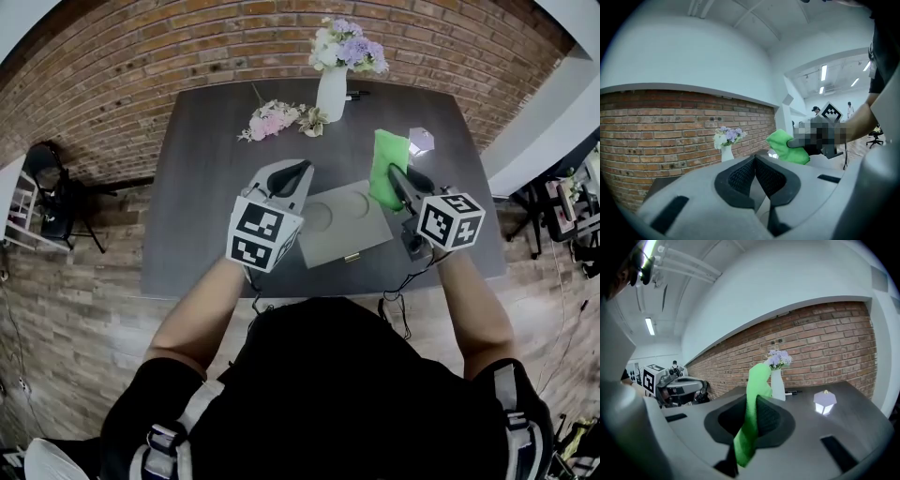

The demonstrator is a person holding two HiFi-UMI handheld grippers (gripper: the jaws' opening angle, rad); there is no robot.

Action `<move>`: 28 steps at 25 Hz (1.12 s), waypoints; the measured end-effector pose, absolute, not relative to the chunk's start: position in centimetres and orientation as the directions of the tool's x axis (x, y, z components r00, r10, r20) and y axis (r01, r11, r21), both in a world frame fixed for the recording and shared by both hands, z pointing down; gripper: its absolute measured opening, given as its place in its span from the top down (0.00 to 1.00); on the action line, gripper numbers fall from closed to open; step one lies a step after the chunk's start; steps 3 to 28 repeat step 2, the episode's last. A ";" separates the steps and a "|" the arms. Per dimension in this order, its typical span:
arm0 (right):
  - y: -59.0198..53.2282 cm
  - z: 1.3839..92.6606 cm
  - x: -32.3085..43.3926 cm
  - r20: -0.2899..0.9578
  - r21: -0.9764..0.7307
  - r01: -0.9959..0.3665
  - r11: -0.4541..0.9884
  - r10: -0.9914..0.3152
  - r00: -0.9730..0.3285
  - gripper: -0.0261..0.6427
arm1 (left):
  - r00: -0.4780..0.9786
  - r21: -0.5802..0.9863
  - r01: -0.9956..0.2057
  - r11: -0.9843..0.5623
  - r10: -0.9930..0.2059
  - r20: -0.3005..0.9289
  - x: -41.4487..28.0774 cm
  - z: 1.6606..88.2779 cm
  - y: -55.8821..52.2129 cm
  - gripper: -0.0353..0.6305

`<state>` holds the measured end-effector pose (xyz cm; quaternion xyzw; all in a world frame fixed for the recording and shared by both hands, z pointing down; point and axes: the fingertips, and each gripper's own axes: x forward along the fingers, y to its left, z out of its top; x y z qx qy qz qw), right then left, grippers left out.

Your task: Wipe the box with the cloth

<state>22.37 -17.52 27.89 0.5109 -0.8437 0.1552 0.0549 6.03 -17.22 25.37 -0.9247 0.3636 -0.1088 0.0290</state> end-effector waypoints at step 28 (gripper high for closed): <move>-17.3 27.8 22.3 0.250 -0.205 -0.880 0.429 -0.846 -0.471 0.90 | 0.713 -0.130 -0.667 -0.734 -0.679 0.177 5.9 25.2 -17.1 0.93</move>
